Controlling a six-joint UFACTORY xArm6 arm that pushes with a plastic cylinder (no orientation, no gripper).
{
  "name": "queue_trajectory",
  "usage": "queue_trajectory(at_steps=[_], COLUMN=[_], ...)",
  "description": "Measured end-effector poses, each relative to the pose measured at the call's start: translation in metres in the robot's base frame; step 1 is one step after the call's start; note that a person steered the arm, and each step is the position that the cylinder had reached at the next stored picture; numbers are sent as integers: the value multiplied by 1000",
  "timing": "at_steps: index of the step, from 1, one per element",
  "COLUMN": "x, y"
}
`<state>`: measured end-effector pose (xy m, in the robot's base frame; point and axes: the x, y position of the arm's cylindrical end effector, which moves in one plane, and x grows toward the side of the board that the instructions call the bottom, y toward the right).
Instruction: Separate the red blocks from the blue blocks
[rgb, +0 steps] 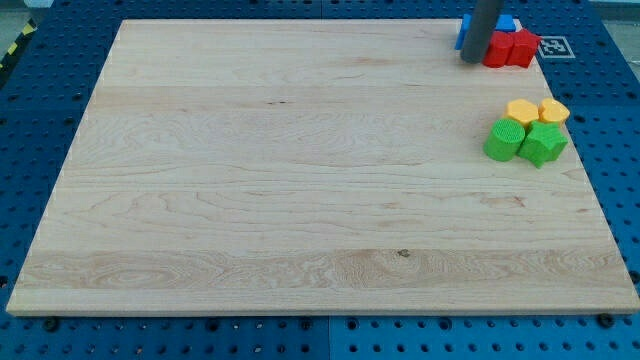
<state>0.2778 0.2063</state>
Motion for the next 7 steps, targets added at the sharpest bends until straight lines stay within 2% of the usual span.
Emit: queue_trajectory(at_steps=[1, 2, 3, 4, 5, 6, 7], x=[25, 70, 76, 66, 21, -7, -9], y=[-1, 1, 44, 104, 138, 133, 97])
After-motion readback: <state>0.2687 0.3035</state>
